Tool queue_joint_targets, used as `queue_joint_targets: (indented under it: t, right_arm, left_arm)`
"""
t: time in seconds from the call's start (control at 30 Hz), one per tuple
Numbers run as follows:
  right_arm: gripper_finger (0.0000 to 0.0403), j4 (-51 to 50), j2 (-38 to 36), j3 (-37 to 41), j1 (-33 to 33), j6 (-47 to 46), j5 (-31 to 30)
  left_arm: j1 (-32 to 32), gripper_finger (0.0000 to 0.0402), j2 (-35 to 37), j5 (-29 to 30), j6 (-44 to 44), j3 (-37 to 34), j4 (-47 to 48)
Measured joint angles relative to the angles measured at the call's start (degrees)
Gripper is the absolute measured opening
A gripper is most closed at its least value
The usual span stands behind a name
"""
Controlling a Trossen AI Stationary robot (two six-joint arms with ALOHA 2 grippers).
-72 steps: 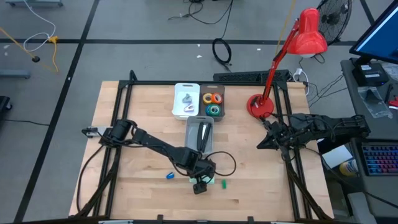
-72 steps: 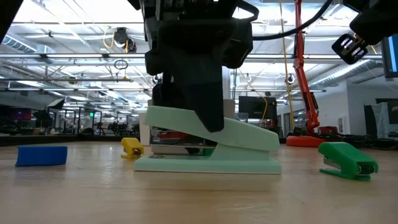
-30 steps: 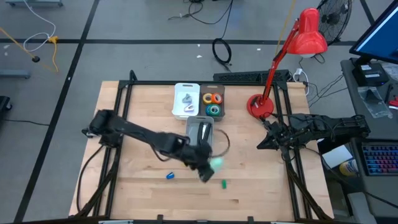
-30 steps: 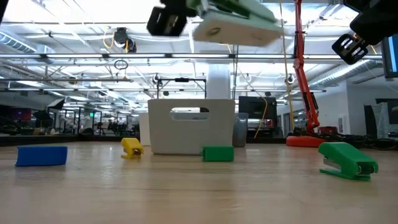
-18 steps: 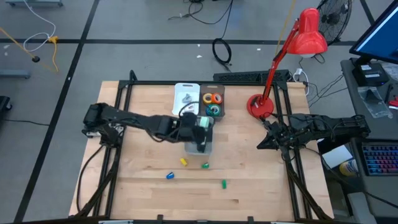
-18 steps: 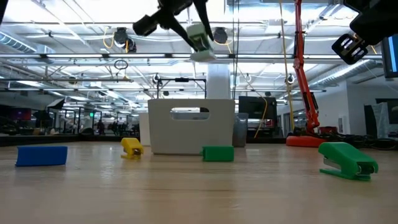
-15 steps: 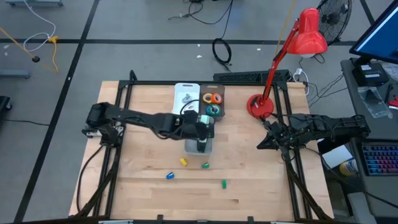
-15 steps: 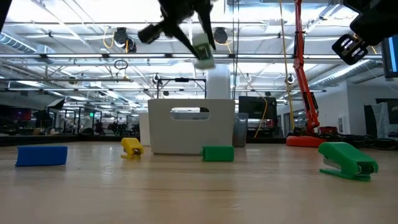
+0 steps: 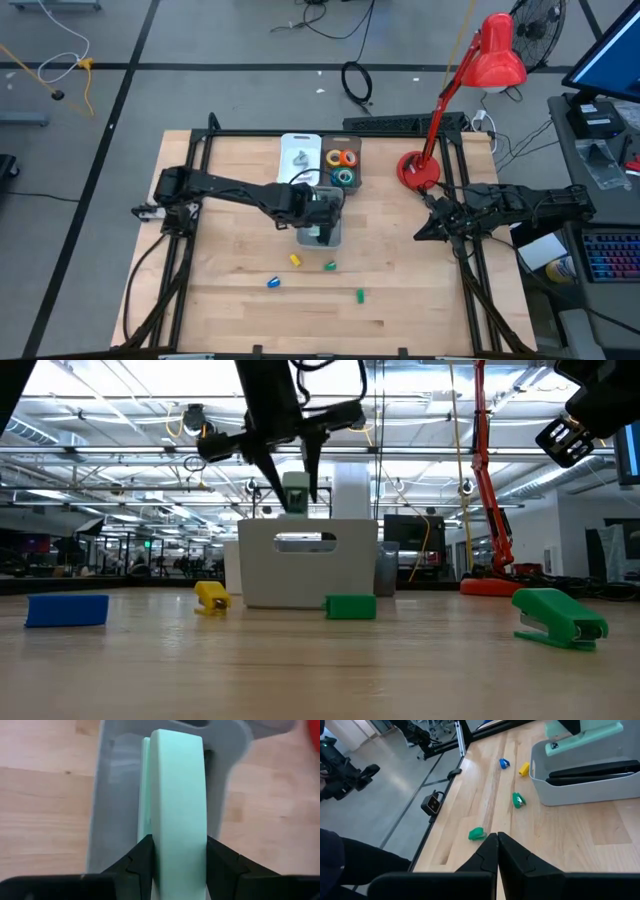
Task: Pick and place Stapler, Stapler remover, tape
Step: Put the light green stapler into the gray bin
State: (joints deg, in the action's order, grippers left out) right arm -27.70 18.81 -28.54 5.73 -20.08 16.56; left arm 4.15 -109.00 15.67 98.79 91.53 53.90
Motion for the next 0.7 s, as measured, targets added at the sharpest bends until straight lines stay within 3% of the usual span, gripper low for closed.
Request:
queue_joint_targets:
  t: [0.53,0.7]
  right_arm:
    - [0.0,-0.04,0.0,-0.01,0.01,-0.17,0.04]
    - [0.0,-0.05,0.0,-0.01,0.01,-0.17,0.04]
  left_arm:
    - [-4.92,0.0132,-3.28,-1.51,-3.97,0.0,-0.1]
    - [-5.82,0.0132,-3.27,-4.88,-6.03,0.0,-0.08]
